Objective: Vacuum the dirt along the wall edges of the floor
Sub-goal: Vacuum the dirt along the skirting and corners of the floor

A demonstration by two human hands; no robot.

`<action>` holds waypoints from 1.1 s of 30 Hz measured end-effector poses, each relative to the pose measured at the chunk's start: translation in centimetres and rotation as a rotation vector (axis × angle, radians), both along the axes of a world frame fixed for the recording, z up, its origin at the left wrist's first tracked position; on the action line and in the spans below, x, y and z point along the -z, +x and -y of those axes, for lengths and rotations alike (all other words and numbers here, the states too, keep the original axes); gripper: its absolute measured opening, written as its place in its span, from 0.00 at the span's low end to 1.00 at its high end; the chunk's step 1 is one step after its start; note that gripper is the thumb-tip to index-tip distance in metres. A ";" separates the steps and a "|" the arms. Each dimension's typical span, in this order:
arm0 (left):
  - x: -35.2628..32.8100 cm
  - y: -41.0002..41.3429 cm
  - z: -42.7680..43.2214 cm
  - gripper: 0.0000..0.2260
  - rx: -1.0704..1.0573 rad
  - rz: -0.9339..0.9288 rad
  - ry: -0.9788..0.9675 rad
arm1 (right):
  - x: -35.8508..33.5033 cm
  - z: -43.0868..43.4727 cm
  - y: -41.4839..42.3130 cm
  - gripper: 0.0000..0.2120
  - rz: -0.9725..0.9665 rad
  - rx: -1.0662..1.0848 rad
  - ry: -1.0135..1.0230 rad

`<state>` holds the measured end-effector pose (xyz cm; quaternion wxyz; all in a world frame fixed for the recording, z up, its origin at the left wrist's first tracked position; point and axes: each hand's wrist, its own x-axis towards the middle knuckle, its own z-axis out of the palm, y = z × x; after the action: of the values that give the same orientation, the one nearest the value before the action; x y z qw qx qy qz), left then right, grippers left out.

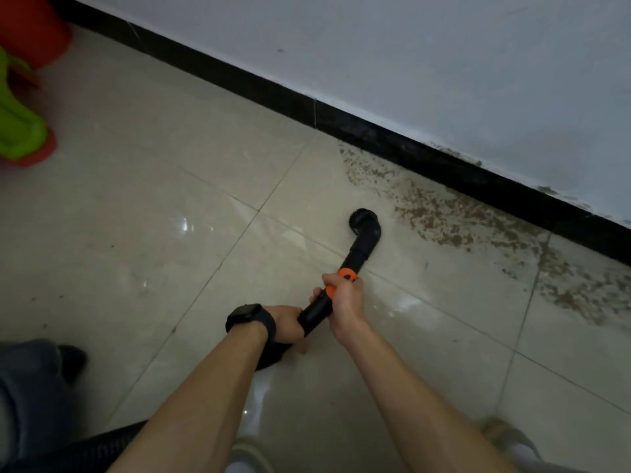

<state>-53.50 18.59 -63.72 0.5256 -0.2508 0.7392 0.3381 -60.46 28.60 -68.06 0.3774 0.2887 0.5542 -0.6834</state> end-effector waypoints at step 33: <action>0.7 -2.9 1.5 0.15 -0.043 -0.527 -0.426 | 0.2 3.6 -5.1 0.19 -0.321 -0.333 0.158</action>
<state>-56.43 17.09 -64.38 0.2451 -0.2747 0.8981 0.2404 -65.61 24.97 -68.26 0.3683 0.1096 0.6988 -0.6034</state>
